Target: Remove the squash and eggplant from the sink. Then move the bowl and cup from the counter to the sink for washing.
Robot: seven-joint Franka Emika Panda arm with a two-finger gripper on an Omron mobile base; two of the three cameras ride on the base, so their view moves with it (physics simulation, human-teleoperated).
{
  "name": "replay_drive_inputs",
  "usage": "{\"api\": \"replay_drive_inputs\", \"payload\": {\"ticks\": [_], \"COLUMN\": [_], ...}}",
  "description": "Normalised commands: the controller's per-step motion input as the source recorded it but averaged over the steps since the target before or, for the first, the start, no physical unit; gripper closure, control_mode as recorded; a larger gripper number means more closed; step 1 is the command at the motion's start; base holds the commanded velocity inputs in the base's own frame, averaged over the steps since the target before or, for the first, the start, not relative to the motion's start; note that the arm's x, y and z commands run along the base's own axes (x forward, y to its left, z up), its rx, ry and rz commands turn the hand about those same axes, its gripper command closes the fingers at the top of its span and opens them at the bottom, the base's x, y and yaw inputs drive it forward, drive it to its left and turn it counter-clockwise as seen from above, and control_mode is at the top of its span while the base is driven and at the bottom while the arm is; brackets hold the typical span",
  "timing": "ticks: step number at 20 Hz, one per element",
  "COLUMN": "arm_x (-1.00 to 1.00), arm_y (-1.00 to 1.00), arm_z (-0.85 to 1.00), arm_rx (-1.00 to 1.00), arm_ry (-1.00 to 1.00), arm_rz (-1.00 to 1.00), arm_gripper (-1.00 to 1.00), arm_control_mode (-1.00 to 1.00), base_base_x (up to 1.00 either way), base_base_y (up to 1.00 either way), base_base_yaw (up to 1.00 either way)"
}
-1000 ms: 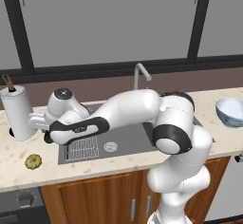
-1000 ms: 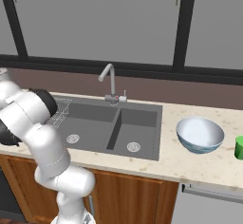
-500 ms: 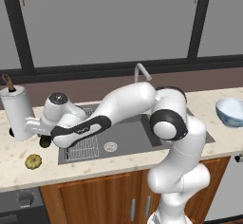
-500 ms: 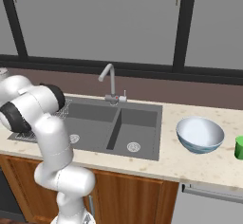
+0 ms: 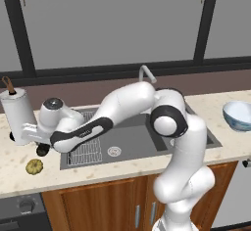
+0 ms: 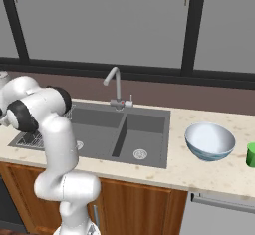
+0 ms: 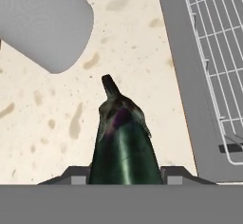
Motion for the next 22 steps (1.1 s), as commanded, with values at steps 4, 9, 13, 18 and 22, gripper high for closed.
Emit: {"api": "replay_drive_inputs", "payload": {"ticks": [4, 9, 13, 18, 22], "arm_x": [0.01, 0.06, 0.10, 0.09, 0.11], "arm_y": [0.04, 0.00, 0.00, 0.00, 0.01], "arm_z": [-0.15, -0.12, -0.11, -0.13, -0.13], "arm_rx": [0.00, 0.00, -0.01, 0.00, 0.00], "arm_ry": [0.10, 0.03, 0.00, 0.00, 0.00], "arm_rz": [-0.05, -0.02, 0.00, 0.00, -0.02], "arm_gripper": [1.00, 1.00, 1.00, 1.00, 1.00], "arm_control_mode": [-1.00, -1.00, -1.00, -1.00, -1.00], "base_base_x": [0.00, 0.00, 0.00, 0.00, 0.00], "base_base_y": [0.00, 0.00, 0.00, 0.00, 0.00], "base_base_yaw": [0.00, 0.00, 0.00, 0.00, 0.00]}}
